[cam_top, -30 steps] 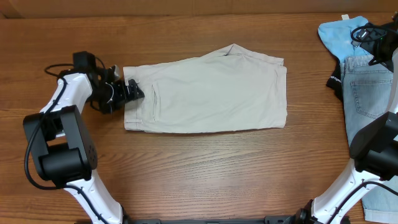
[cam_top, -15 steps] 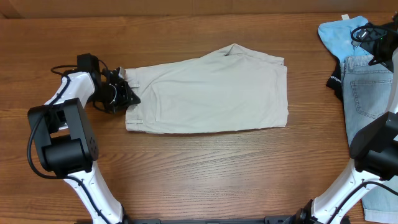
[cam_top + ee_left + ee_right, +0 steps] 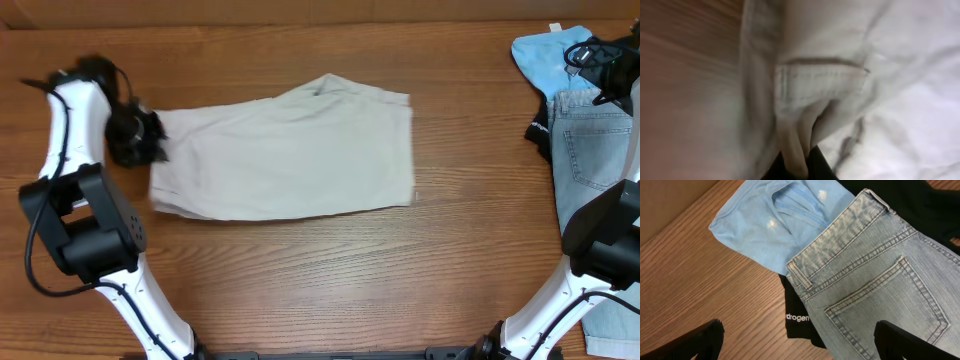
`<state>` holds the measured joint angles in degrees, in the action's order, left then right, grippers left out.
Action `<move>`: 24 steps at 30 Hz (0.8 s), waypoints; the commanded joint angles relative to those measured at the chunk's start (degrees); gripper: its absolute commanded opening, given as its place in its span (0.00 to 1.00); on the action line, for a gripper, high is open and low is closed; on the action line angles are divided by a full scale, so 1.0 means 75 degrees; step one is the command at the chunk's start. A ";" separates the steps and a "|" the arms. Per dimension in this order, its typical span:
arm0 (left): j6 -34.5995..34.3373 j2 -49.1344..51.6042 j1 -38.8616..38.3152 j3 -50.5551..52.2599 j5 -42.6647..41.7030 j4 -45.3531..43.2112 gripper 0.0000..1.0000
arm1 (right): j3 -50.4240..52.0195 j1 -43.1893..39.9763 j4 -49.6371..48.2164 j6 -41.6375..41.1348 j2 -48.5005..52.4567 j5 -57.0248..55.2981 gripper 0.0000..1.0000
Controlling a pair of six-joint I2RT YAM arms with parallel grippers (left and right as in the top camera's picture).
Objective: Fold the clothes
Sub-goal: 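Pull the shorts leftward with the left gripper and release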
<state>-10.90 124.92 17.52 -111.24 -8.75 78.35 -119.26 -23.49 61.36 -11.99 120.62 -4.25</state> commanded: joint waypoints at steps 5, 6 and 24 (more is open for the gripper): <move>-0.0411 -0.0032 -0.0560 -0.3488 0.1145 0.1883 0.04 | -0.0117 0.0029 -0.0017 -0.0052 -0.0079 0.0012 1.00; -0.0411 -0.0032 -0.0708 -0.3850 0.1163 0.2087 0.04 | -0.0117 0.0026 -0.0020 -0.0052 -0.0079 0.0012 1.00; -0.0761 0.0595 -0.1938 -0.4695 0.2684 0.2460 0.08 | -0.0117 0.0026 -0.0017 -0.0052 -0.0079 0.0015 1.00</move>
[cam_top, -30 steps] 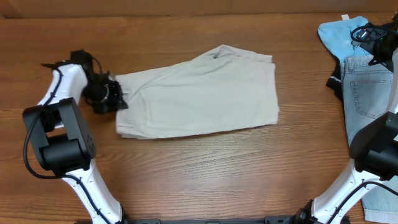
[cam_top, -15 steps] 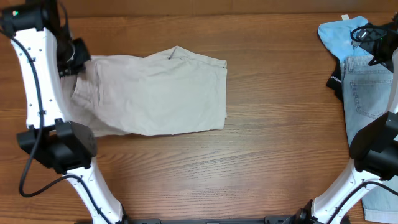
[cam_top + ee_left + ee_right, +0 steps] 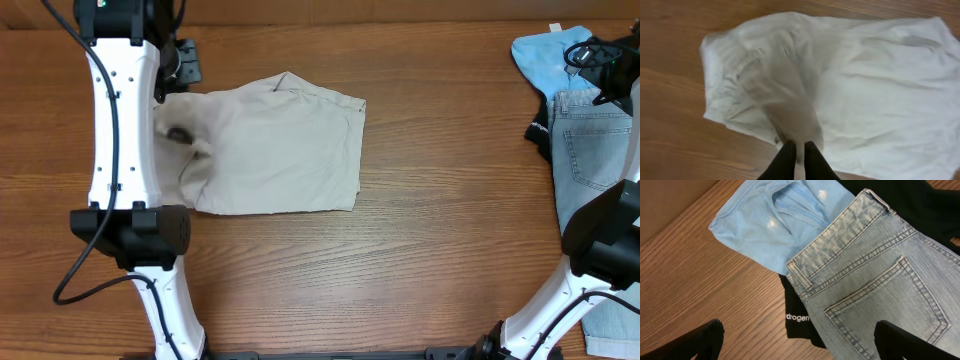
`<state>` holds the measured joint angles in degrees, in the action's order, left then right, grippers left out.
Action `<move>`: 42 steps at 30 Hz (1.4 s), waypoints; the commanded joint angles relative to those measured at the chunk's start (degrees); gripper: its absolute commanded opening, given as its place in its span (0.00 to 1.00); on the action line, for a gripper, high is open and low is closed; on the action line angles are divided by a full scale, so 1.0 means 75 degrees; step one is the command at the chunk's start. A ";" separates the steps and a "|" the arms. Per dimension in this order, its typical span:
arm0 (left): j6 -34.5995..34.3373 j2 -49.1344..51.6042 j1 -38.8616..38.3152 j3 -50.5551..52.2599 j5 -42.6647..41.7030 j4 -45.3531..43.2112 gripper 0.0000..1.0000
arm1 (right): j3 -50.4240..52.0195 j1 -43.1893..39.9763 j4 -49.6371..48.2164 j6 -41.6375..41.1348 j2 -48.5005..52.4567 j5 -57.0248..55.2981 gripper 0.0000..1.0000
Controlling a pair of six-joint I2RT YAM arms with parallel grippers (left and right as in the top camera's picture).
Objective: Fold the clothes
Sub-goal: 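Pull the shorts leftward with the left gripper and release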
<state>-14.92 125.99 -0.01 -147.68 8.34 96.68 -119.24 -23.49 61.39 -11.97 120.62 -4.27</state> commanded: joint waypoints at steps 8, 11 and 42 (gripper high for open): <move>-0.0254 0.1527 0.1472 0.0172 0.0099 0.0017 0.15 | -0.0119 0.0029 -0.0020 -0.0055 -0.0079 0.0015 1.00; -0.0015 0.1740 0.1716 0.0172 -0.0694 0.0017 0.22 | -0.0119 0.0026 -0.0023 -0.0055 -0.0079 0.0017 1.00; 0.3538 0.1789 0.4672 0.2474 -0.4893 -0.1329 1.00 | -0.0119 0.0026 -0.0020 -0.0055 -0.0079 0.0015 1.00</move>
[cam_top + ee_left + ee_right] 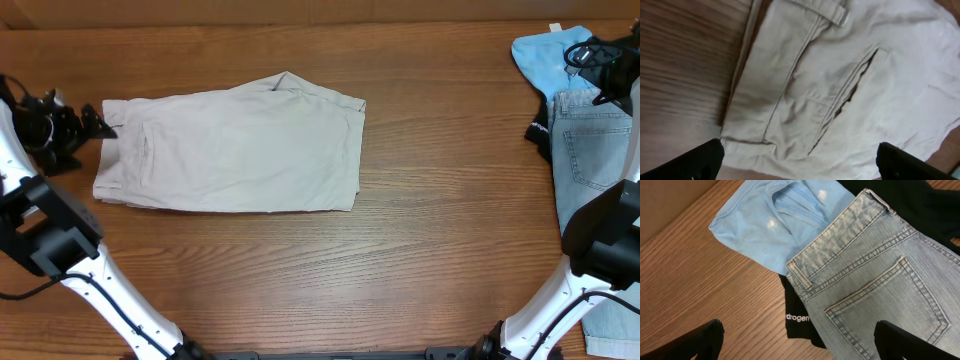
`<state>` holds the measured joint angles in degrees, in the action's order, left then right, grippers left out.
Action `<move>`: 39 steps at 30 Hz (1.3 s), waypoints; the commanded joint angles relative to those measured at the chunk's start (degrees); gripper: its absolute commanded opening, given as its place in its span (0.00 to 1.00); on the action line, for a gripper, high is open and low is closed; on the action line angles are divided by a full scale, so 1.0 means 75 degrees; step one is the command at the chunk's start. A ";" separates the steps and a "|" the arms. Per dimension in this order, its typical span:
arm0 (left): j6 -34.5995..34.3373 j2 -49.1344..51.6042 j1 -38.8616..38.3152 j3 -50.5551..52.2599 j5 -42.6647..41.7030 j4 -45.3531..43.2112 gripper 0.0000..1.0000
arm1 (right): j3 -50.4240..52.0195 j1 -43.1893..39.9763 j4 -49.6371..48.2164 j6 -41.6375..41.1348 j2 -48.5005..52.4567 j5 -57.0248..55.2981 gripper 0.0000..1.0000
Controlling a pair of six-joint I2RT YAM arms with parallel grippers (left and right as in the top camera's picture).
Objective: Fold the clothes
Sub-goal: 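Pull the shorts leftward with the left gripper and release, then grasp the left leg end of the shorts with the left gripper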
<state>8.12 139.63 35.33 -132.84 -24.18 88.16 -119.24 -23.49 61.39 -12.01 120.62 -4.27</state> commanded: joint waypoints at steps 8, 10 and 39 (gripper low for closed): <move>0.0717 -0.0029 -0.0058 0.1722 0.0096 -0.1728 1.00 | -0.0119 0.0029 -0.0023 -0.0050 -0.0079 0.0017 1.00; 0.0635 -0.0029 -0.0038 0.1807 0.1000 -0.2055 1.00 | -0.0119 0.0026 -0.0023 -0.0050 -0.0079 0.0015 1.00; 0.0189 -0.0032 -0.0012 0.3433 0.0854 -0.3051 0.04 | -0.0119 0.0026 -0.0023 -0.0050 -0.0079 0.0015 1.00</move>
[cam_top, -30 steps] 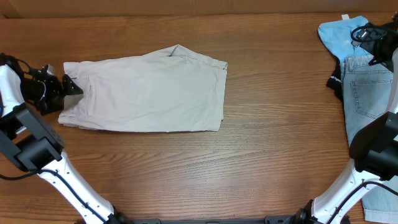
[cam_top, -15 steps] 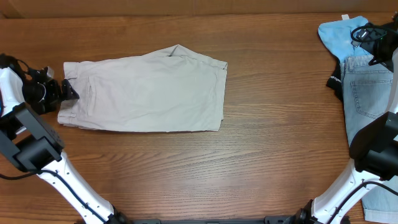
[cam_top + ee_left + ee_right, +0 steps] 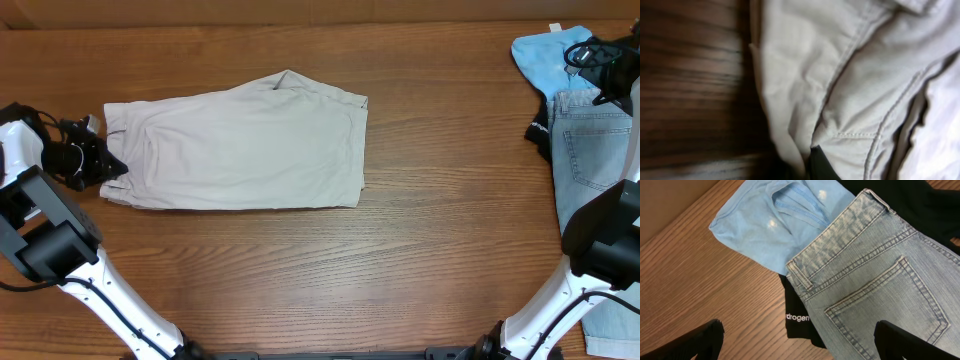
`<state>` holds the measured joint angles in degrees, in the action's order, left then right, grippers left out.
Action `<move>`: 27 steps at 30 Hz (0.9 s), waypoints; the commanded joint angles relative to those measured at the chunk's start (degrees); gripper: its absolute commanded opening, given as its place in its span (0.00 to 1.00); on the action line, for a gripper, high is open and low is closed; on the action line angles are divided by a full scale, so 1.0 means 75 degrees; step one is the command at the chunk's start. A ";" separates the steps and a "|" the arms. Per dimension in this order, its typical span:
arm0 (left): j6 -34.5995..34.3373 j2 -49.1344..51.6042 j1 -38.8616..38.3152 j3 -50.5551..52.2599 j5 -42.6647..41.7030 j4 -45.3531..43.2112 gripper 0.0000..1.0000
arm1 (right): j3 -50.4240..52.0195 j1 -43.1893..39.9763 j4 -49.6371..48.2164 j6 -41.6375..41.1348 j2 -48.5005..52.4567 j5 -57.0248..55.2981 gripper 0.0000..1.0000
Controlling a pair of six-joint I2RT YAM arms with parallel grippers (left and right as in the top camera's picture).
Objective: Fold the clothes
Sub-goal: 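Grasp the left leg end of the shorts with the left gripper, then lift and fold the left half of the shorts rightward over itself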
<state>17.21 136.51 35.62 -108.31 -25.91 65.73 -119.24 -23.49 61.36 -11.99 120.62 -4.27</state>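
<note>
Beige shorts (image 3: 240, 145) lie flat on the left half of the table, waistband to the left. My left gripper (image 3: 105, 168) is at the waistband's front left corner. In the left wrist view the gripper (image 3: 802, 167) is shut on a fold of the shorts' (image 3: 850, 75) edge, with one dark finger (image 3: 820, 165) showing. My right gripper (image 3: 797, 342) hangs open over the clothes pile at the far right, holding nothing; it also shows from overhead (image 3: 598, 58).
The pile at the right edge holds light blue jeans (image 3: 875, 280), a pale blue garment (image 3: 765, 225) and a black garment with white lettering (image 3: 797, 317). Bare wooden table (image 3: 450, 230) separates the shorts from the pile.
My left gripper was open just left of the waistband. It now sits at the waistband's front corner, shut on the fabric. The shorts have barely shifted. The right arm is unchanged.
At first my left gripper held the shorts' left edge, the shorts lying further right. Then the arm was raised with that end lifted. Later the shorts lay flat further left with the gripper open. Now it grips the waistband corner.
</note>
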 commanded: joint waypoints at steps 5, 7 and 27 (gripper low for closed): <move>-0.3220 0.0382 -0.0052 -0.0600 0.3270 0.0560 0.04 | -0.0119 0.0029 -0.0017 -0.0052 -0.0079 0.0015 1.00; -0.3780 0.0382 -0.0067 -0.1221 0.3719 0.1084 0.04 | -0.0119 0.0026 -0.0020 -0.0052 -0.0079 0.0017 1.00; -0.3786 -0.1014 -0.2920 -0.6432 0.3448 0.3733 0.04 | -0.0119 0.0026 -0.0017 -0.0052 -0.0079 0.0015 1.00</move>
<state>-10.79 131.20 18.28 -155.26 -0.14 92.64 -119.26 -23.49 61.39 -11.99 120.62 -4.27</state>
